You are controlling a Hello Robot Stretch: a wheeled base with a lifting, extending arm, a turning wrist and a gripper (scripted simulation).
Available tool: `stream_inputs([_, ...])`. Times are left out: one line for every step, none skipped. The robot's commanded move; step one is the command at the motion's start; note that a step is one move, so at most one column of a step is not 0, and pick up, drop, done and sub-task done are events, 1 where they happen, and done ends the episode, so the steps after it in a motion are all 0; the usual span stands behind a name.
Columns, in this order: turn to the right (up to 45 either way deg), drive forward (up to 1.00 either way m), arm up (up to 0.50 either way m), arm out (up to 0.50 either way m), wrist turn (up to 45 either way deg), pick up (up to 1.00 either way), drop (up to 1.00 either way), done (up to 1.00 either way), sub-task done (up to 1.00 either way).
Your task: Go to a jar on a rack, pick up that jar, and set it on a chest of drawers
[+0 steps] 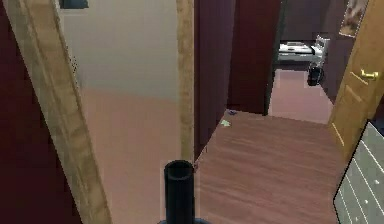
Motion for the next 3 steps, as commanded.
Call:
stream_inputs([0.0,0.80,0.00,0.00,0.0,0.00,0.00,0.00,0.00])
stream_inputs([-45.0,0.00,0.00,0.00,0.0,0.00,0.00,0.00,0.00])
stream_inputs([0.0,0.80,0.00,0.00,0.0,0.00,0.00,0.00,0.00])
